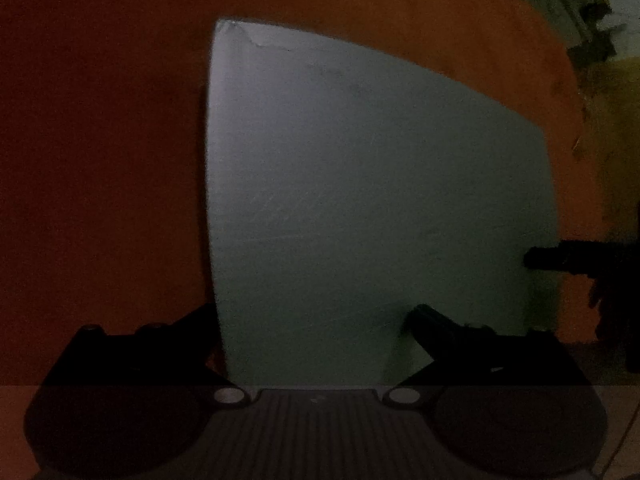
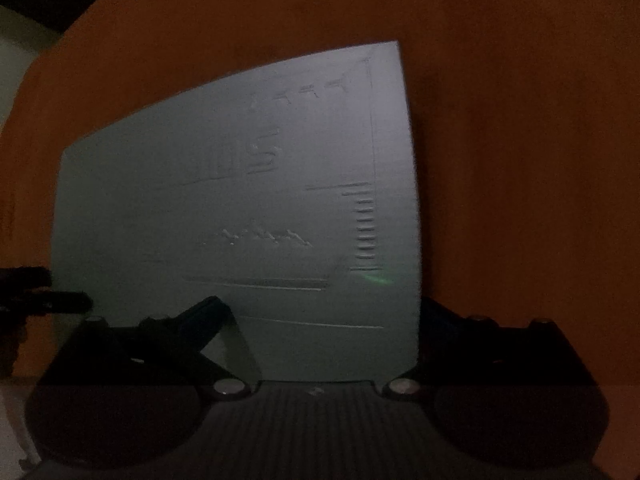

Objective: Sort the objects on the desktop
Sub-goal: 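Close the left tool on one lid edge while the right tool grips the opposite edge, then lift the white lid off the blanket with both tools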

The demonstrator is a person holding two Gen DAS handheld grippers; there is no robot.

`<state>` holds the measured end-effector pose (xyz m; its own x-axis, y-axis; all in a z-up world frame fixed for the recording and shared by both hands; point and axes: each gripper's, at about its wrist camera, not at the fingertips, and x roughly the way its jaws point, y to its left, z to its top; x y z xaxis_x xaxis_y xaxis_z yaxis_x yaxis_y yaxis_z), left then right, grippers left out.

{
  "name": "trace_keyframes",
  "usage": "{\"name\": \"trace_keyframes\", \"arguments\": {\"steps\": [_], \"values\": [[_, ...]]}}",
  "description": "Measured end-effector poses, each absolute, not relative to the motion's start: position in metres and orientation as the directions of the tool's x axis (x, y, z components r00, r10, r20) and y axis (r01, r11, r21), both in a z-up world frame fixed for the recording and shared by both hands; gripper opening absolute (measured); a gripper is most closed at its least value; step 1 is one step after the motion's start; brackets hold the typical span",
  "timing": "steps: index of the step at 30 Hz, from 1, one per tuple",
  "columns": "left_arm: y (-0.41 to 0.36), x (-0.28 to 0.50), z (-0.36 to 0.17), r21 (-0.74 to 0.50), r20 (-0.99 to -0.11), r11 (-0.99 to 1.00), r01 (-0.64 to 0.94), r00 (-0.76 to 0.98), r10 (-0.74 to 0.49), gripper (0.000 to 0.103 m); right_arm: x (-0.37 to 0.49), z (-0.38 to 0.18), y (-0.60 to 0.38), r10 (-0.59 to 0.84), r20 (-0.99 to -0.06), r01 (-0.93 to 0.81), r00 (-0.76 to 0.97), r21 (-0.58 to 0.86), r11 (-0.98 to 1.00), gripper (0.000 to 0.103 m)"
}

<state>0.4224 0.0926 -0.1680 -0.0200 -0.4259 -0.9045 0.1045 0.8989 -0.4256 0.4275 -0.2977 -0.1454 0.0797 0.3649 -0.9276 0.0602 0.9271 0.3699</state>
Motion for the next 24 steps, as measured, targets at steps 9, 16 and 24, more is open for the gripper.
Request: {"name": "trace_keyframes", "arguments": {"steps": [9, 16, 24], "values": [[0.094, 0.421, -0.111, -0.450, -0.887, 0.893, 0.020, 0.103, -0.450, 0.102, 0.419, -0.080, -0.295, 0.352, -0.913, 0.055, 0.208, 0.370, 0.927, 0.103], [0.110, 0.392, -0.072, -0.439, -0.881, 0.897, 0.053, 0.171, -0.441, 0.102, 0.399, -0.029, -0.304, 0.351, -0.900, 0.014, 0.259, 0.367, 0.930, 0.103], [0.142, 0.335, -0.002, -0.420, -0.872, 0.904, 0.080, 0.239, -0.426, 0.102, 0.354, 0.006, -0.298, 0.342, -0.884, -0.027, 0.319, 0.352, 0.936, 0.103]]}}
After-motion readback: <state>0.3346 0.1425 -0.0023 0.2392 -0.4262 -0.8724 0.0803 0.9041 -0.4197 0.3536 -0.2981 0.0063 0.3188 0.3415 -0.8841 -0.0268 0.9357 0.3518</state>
